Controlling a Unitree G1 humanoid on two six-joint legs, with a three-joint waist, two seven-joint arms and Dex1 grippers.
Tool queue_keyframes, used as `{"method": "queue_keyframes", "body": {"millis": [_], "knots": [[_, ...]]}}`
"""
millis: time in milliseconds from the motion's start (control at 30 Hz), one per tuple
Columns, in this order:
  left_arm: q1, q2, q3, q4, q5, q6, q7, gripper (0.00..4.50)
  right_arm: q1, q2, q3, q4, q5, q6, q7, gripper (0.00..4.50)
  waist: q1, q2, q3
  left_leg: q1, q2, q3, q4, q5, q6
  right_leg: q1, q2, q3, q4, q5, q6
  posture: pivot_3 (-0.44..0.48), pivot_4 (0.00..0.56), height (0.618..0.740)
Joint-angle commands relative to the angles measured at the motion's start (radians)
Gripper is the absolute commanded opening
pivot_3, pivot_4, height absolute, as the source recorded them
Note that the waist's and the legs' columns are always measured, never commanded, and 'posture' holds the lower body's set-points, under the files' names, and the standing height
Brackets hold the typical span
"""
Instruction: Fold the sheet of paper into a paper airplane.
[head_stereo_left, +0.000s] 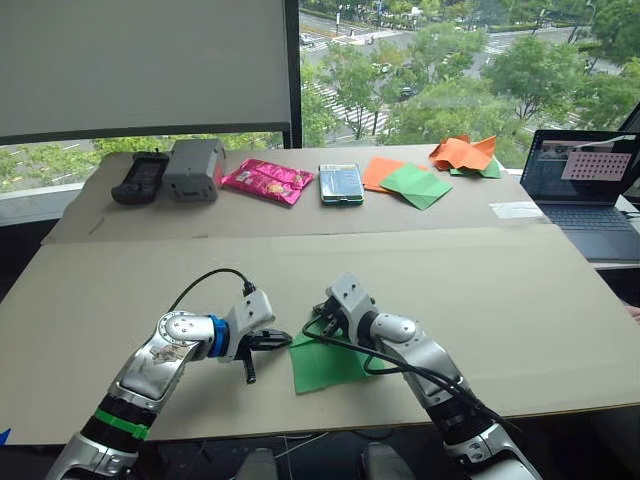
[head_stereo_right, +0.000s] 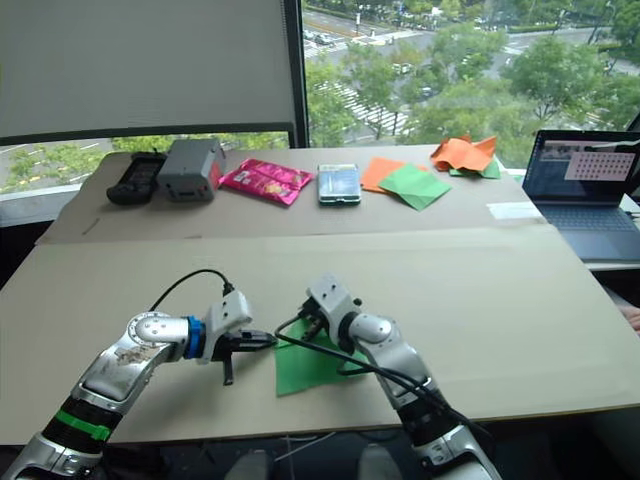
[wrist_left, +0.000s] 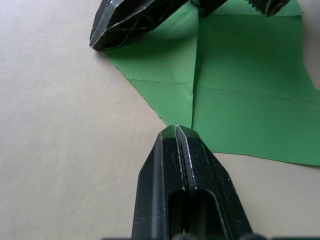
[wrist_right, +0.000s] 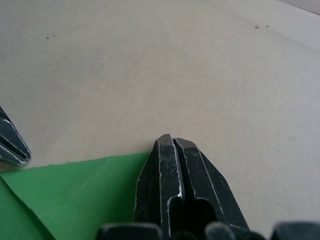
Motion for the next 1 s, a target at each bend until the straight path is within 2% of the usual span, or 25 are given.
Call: {"method": "queue_keyframes", "body": {"millis": [33, 200, 333, 467, 600, 833, 1000], "knots": [[-0.071, -0.023, 0.081, -0.044, -0.099, 0.069, 0.012, 0.04, -0.003, 0.001, 0.002, 0.003, -0.002, 0.01, 0.003, 0.0, 0.001, -0.001, 0.0, -0.001, 0.0, 0.0, 0.0, 0.0, 0.0, 0.0, 0.0, 0.0, 0.0, 0.0, 0.0, 0.0, 0.15, 0.718], [-0.083, -0.072, 0.041, -0.038, -0.102, 0.072, 0.033, 0.04, -0.004, -0.003, -0.001, 0.005, -0.004, 0.011, 0.005, 0.0, 0.0, -0.001, 0.0, 0.0, 0.0, 0.0, 0.0, 0.0, 0.001, 0.001, 0.0, 0.0, 0.0, 0.0, 0.0, 0.0, 0.15, 0.718], [-0.064, -0.083, -0.019, 0.008, -0.052, 0.017, 0.037, 0.04, 0.0, -0.005, -0.002, -0.002, -0.005, 0.016, 0.005, 0.0, 0.0, 0.0, 0.0, 0.0, 0.0, 0.0, 0.0, 0.001, 0.001, 0.001, 0.001, 0.0, 0.002, 0.0, 0.0, 0.0, 0.15, 0.718], [-0.048, -0.074, -0.107, 0.1, 0.052, -0.099, 0.042, 0.04, 0.015, -0.019, -0.01, -0.04, -0.004, 0.04, 0.001, 0.0, 0.002, 0.0, 0.0, 0.0, 0.0, 0.0, 0.0, 0.001, 0.001, 0.001, 0.001, 0.001, 0.001, 0.0, 0.0, 0.0, 0.15, 0.718], [-0.044, -0.075, -0.142, 0.146, 0.097, -0.162, 0.034, 0.04, 0.023, -0.026, -0.032, -0.091, 0.012, 0.067, -0.005, 0.0, 0.009, 0.0, 0.0, 0.0, 0.0, 0.0, 0.0, 0.0, 0.0, 0.002, 0.0, 0.001, 0.0, 0.0, 0.0, 0.0, 0.15, 0.718], [-0.04, -0.086, -0.171, 0.192, 0.136, -0.222, 0.033, 0.04, 0.058, -0.068, -0.164, -0.31, 0.106, 0.192, 0.008, 0.0, 0.023, 0.0, 0.0, 0.0, 0.0, 0.001, 0.001, 0.0, 0.0, 0.001, 0.0, 0.001, 0.0, 0.0, 0.0, 0.0, 0.15, 0.718], [-0.039, -0.091, -0.182, 0.204, 0.143, -0.241, 0.033, 0.04, 0.247, -0.202, -0.347, -0.672, 0.348, 0.37, 0.146, 0.0, 0.035, 0.001, -0.001, 0.0, 0.0, 0.001, 0.001, 0.0, 0.0, 0.003, 0.0, 0.0, -0.001, 0.0, 0.0, 0.0, 0.15, 0.718]]}}
